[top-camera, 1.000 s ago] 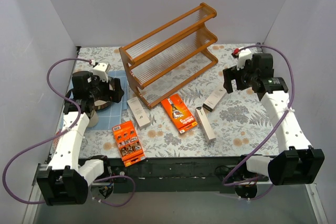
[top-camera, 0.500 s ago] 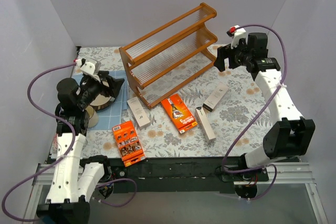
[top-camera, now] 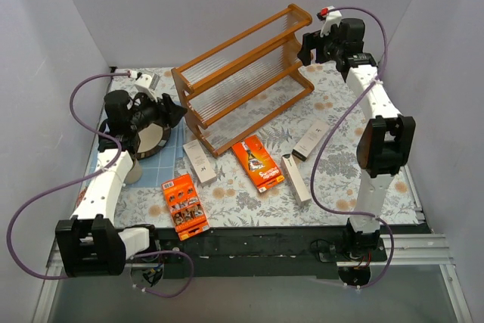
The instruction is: Place and organize the shaving razors onto the shelf
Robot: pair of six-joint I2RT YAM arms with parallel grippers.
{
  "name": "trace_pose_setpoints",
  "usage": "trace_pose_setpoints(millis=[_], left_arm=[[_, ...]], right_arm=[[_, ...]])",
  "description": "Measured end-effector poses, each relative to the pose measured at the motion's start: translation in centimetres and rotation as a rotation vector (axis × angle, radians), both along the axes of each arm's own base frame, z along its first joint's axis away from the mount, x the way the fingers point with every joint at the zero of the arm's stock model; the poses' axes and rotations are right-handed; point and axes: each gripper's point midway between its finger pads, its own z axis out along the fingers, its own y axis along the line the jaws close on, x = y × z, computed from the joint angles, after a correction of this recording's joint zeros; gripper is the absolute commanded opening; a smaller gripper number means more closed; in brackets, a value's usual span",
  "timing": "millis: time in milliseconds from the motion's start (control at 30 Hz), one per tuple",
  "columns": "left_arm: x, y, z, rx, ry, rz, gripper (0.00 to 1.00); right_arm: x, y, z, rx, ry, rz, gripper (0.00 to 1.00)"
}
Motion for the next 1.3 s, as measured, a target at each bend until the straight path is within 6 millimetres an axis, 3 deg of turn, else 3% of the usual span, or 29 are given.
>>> trace_pose_setpoints(millis=[167,367,533,667,900,1067,1300], left_arm=[[2.3,0.7,-1.7,0.012,0.024,0.044,0.6],[5.0,1.1,-3.1,0.033,0.082,0.051,0.61],[6.5,1.5,-1.3,0.068,0.058,0.058,0.62],[6.6,1.6,-1.9,0.085,0.08,0.052,0.62],[6.9,1.2,-5.0,0.081,0.174,0.024,0.61],[7.3,0.5,-5.5,0.065,0.174,-0.008,0.61],[10.5,0.0,-5.8,0.05,0.121,-0.01,0.6]], right_arm=[[4.7,-1.0,-2.2,0.01,-0.02,-0.044,0.93],[7.3,-2.0,-6.9,0.033,0.014,-0.09,0.89],[8.6,-2.3,-7.1,0.062,-0.04,-0.092,0.8],[9.7,-2.0,-6.6,0.083,-0.098,-0.066,0.65],[9.7,-0.8,-7.8,0.106,-0.094,0.008,0.36],[9.1,-0.8,-8.1,0.1,-0.105,0.036,0.19],[5.6,-2.5,-8.2,0.083,-0.061,0.07,0.11]])
